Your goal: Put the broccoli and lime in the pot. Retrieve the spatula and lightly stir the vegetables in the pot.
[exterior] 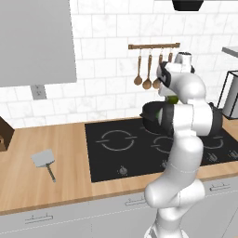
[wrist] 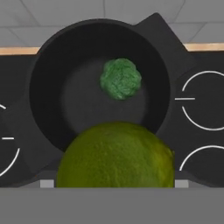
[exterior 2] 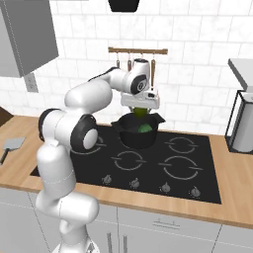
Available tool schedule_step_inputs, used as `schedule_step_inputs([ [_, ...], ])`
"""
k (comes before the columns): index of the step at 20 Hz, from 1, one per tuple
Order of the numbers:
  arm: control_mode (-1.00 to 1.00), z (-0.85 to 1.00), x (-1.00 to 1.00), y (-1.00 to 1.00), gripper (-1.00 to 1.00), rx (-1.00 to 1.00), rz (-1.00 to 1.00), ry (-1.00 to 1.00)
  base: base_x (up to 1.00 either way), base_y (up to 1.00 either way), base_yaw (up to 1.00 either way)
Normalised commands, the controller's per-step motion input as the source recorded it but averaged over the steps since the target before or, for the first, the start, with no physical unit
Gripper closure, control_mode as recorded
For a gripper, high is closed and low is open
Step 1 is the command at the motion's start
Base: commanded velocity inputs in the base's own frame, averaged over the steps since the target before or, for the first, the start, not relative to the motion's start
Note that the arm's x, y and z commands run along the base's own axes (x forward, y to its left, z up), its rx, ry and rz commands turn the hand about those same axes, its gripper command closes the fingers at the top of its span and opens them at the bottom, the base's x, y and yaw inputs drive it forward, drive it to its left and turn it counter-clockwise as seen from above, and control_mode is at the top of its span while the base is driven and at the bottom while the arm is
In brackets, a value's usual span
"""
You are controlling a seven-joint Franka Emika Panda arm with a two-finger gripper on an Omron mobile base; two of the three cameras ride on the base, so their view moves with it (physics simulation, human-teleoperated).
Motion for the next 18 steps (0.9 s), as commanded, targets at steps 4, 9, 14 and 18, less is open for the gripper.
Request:
schedule_step_inputs([
  [4,-1.00,-0.20,0.12,0.03,1.00,0.00,0.00,0.00,0.00,0.00,0.00],
  [9,-1.00,-0.16,0.16,0.01,1.00,0.00,0.00,0.00,0.00,0.00,0.00],
  [14,-1.00,-0.23,0.14,0.00,1.00,0.00,0.00,0.00,0.00,0.00,0.00],
  [18,-1.00,-0.21,0.13,0.00,1.00,0.00,0.00,0.00,0.00,0.00,0.00],
])
